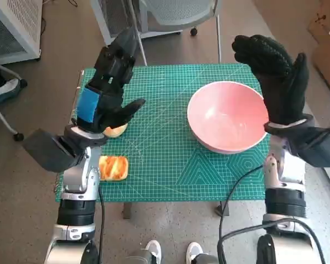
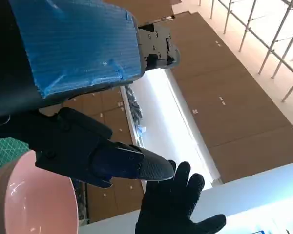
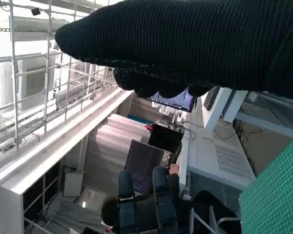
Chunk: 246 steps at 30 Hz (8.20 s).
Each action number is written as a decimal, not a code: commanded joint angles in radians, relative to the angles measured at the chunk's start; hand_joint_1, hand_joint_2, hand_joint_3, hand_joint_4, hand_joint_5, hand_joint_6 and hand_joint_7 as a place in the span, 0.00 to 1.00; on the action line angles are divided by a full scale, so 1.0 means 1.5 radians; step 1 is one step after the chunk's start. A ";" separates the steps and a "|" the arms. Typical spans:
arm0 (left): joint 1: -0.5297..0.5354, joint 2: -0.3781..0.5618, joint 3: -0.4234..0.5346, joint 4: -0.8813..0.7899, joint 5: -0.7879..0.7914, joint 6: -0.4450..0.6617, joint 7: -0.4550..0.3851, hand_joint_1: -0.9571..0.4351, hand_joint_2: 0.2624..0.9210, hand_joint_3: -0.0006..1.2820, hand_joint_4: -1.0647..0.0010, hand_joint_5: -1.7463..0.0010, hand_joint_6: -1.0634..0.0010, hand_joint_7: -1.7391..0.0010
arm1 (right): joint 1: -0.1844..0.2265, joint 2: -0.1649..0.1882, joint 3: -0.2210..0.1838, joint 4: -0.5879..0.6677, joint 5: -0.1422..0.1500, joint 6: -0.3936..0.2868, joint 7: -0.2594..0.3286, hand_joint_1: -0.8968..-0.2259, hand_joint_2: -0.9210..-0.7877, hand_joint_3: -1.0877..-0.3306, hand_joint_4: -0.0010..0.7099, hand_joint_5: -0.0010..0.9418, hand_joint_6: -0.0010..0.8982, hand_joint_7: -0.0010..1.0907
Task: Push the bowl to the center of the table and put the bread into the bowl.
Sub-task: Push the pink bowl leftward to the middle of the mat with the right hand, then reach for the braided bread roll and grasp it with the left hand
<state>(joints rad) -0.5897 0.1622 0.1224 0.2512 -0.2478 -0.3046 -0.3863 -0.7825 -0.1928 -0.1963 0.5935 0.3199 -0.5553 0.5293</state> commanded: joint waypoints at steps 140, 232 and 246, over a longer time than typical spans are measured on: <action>0.020 0.024 0.028 0.005 -0.001 -0.013 -0.003 0.32 0.99 0.13 0.99 1.00 1.00 0.78 | -0.075 0.013 -0.079 0.485 -0.123 0.156 -0.208 0.48 0.00 0.48 0.30 0.00 0.33 0.00; 0.082 0.018 0.026 -0.055 -0.001 0.000 0.036 0.32 1.00 0.12 0.97 1.00 1.00 0.77 | -0.114 -0.004 -0.089 0.297 -0.037 -0.093 -0.016 0.47 0.00 0.49 0.30 0.02 0.29 0.01; 0.067 0.020 0.021 -0.061 -0.008 0.006 0.029 0.33 1.00 0.12 0.96 0.99 1.00 0.77 | -0.033 0.002 -0.064 0.098 0.016 -0.075 0.008 0.36 0.00 0.66 0.39 0.02 0.37 0.04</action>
<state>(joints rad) -0.4680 0.1903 0.1570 0.1799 -0.2478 -0.3032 -0.3364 -0.8683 -0.1941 -0.2993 0.7690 0.3255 -0.6954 0.5317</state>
